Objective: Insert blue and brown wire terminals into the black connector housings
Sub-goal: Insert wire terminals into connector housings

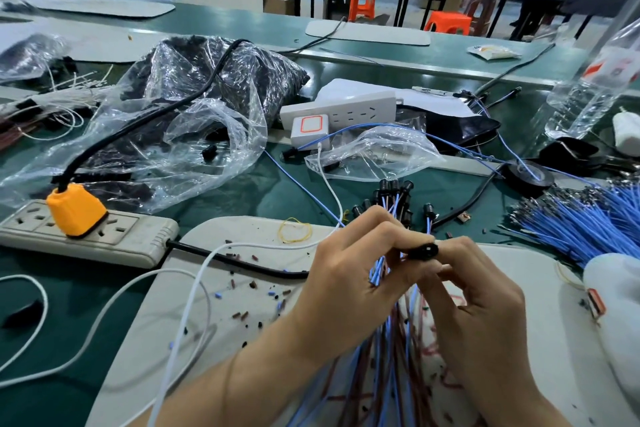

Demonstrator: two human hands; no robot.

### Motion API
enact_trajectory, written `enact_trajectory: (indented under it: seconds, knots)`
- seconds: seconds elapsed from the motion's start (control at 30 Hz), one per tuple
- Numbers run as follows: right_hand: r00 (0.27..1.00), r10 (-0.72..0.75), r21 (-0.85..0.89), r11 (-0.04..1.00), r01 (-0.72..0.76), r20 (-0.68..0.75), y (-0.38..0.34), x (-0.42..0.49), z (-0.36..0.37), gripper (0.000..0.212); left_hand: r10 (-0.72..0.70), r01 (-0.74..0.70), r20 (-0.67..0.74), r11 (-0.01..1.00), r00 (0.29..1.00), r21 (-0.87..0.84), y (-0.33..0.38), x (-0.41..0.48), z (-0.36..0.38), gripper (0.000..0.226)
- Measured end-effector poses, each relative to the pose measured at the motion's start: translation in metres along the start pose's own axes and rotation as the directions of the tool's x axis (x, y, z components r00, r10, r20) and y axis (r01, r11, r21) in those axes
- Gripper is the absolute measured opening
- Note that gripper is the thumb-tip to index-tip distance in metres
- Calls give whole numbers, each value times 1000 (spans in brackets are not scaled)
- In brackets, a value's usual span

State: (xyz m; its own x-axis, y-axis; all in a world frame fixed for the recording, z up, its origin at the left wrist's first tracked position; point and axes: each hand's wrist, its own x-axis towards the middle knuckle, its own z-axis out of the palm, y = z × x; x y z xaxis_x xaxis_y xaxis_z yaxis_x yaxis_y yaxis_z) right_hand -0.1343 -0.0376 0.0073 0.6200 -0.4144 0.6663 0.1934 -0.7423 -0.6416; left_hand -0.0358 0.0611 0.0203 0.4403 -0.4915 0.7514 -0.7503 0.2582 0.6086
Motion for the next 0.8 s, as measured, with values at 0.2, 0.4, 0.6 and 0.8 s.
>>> enact_trajectory:
  seconds: [0.2, 0.4, 0.6, 0.8]
  knots:
    - [999, -11, -63, 998, 13, 36, 1, 2, 2, 14, 0, 0, 10, 1000, 1000, 18, -3, 0, 0, 16]
    - [999, -30, -134, 990, 34, 35, 0, 1, 2, 21, 11, -11, 13, 1000, 1000, 17, -2, -1, 1, 14]
    - [996, -62, -200, 977, 75, 69, 3, 0, 4, 13, 6, -4, -37, 998, 999, 69, -1, -4, 1, 14]
    - [998, -19, -128, 991, 26, 58, 4, -1, 7, 8, -65, 65, -8, 997, 998, 51, 0, -1, 2, 18]
